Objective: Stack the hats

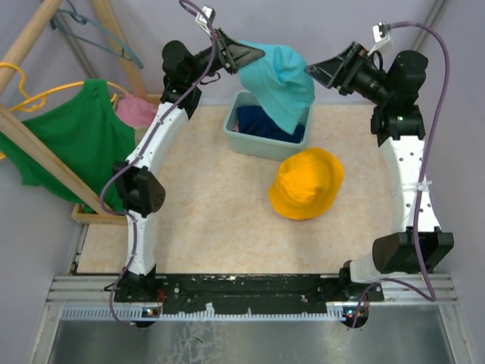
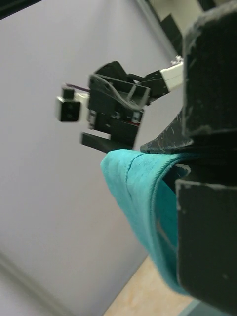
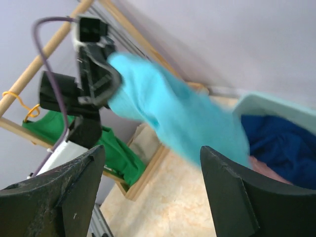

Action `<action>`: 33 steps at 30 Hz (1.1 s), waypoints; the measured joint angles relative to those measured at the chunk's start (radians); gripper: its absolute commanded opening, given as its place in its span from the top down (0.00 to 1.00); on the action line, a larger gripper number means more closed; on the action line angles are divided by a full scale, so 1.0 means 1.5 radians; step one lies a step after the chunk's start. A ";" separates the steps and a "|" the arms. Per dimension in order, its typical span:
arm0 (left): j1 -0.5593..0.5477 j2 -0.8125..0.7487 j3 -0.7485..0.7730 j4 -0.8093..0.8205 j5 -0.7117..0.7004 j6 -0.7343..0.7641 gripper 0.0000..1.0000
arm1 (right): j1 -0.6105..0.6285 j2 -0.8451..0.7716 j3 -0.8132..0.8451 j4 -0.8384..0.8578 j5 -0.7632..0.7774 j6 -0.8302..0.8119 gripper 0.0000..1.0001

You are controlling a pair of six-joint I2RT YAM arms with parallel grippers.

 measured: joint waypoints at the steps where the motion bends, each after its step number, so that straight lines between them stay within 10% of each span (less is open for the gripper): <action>1: -0.004 -0.010 -0.014 -0.006 0.009 -0.009 1.00 | 0.012 0.004 0.031 -0.012 0.006 -0.008 0.22; 9: -0.023 -0.147 -0.151 -0.035 0.050 -0.033 1.00 | 0.035 0.005 0.181 -0.135 0.064 -0.081 0.25; 33: -0.047 -0.220 -0.234 -0.072 0.041 0.036 1.00 | 0.099 -0.060 0.120 -0.303 0.085 -0.103 0.29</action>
